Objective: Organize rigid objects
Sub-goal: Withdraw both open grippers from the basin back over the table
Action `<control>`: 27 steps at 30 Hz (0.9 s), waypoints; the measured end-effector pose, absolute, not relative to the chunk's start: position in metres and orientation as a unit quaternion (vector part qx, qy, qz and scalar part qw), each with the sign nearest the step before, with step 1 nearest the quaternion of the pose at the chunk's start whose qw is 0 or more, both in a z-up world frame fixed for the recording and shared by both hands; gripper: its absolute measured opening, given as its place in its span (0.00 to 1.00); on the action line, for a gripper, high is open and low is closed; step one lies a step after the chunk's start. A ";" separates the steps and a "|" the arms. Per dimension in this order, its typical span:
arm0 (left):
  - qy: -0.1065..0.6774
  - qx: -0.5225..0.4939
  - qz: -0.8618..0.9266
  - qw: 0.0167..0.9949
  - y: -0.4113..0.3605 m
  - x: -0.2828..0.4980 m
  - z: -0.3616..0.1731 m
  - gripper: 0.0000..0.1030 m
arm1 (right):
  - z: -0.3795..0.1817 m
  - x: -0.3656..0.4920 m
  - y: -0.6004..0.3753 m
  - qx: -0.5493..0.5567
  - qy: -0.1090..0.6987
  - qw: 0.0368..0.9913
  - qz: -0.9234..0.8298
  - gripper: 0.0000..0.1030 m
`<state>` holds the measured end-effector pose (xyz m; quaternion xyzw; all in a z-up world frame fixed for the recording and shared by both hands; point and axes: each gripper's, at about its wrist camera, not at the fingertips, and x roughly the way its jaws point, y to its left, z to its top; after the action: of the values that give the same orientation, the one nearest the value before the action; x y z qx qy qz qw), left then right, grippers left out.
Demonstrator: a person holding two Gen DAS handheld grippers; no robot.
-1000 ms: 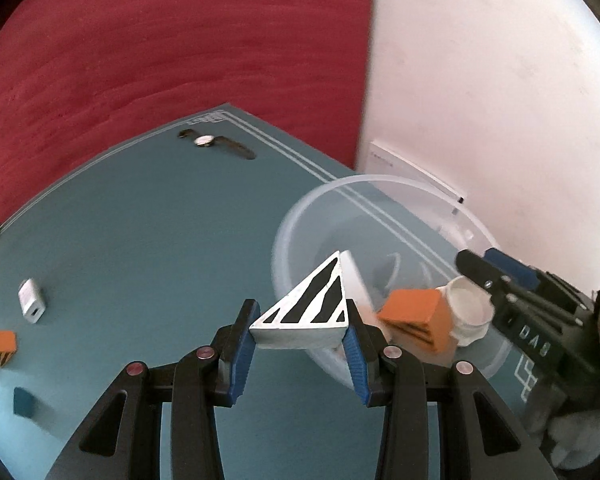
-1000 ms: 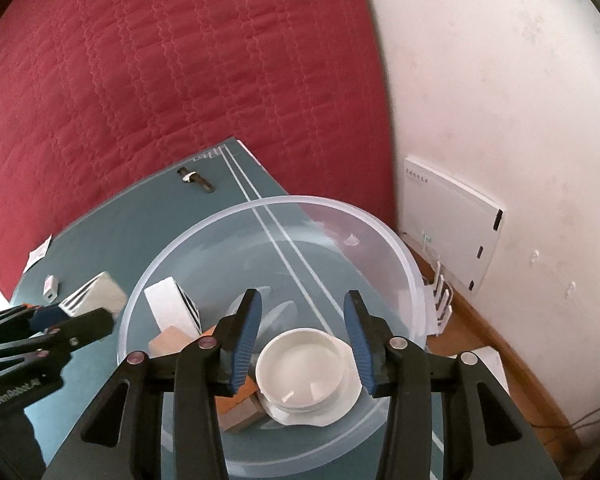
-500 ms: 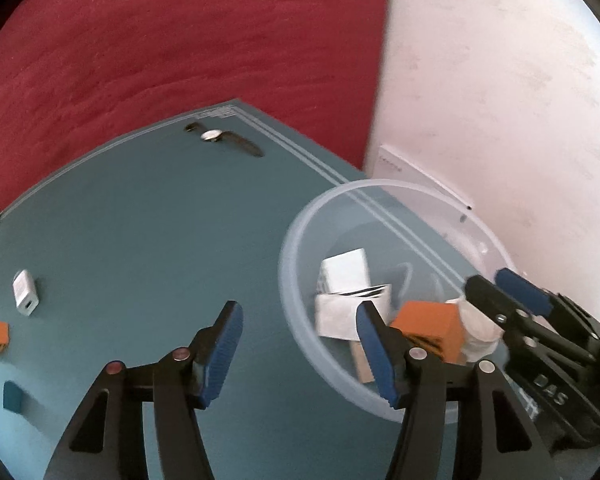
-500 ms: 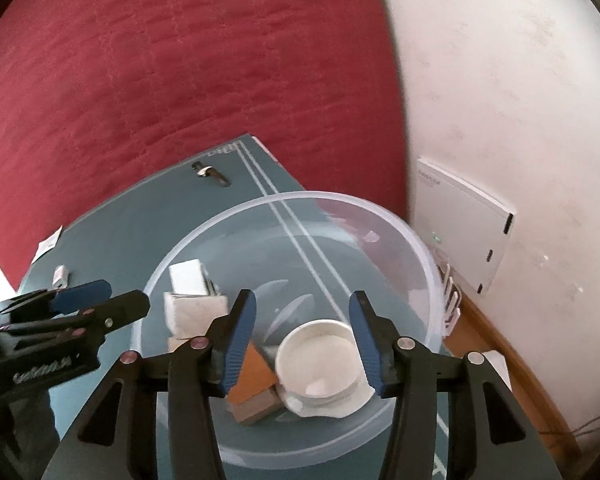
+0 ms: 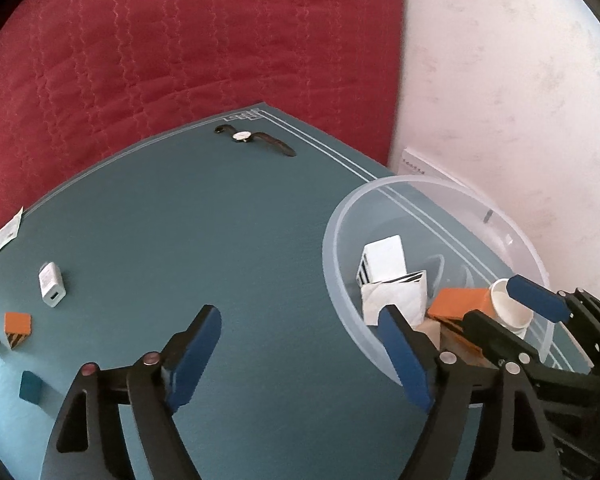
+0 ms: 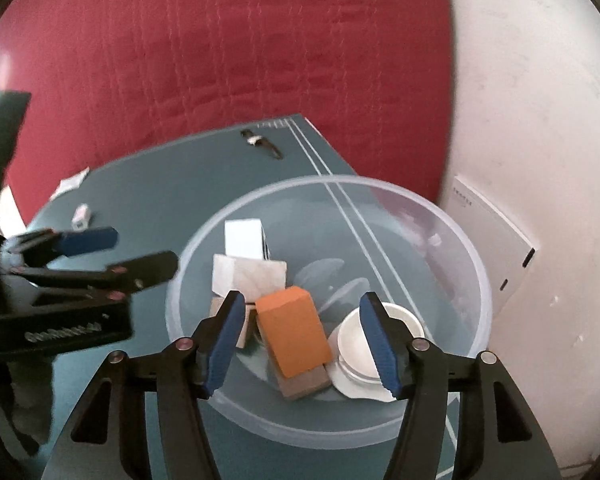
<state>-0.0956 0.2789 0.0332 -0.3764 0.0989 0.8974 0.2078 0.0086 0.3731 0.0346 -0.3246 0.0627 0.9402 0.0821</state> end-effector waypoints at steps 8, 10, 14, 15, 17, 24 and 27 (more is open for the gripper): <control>0.084 -0.384 0.900 0.190 0.265 -0.098 0.033 0.86 | 0.032 0.009 0.400 -0.331 0.092 0.154 0.926 0.60; 0.082 -0.385 0.900 0.188 0.263 -0.097 0.033 0.88 | 0.035 0.011 0.401 -0.325 0.097 0.150 0.929 0.60; 0.084 -0.384 0.901 0.182 0.257 -0.096 0.032 0.91 | 0.043 0.015 0.394 -0.306 0.090 0.136 0.938 0.60; 0.084 -0.384 0.902 0.180 0.256 -0.095 0.032 0.91 | 0.044 0.015 0.392 -0.303 0.088 0.134 0.939 0.60; 0.083 -0.381 0.904 0.173 0.250 -0.094 0.032 0.92 | 0.046 0.016 0.388 -0.297 0.086 0.132 0.942 0.60; 0.076 -0.377 0.914 0.132 0.222 -0.098 0.031 0.93 | 0.050 0.015 0.375 -0.289 0.082 0.125 0.946 0.60; 0.068 -0.379 0.916 0.111 0.206 -0.102 0.031 0.93 | 0.051 0.016 0.367 -0.287 0.076 0.119 0.948 0.60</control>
<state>-0.1017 0.2064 0.0313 -0.3795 0.0684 0.9160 0.1107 0.0156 0.3671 0.0508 -0.2867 0.0755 0.9475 0.1195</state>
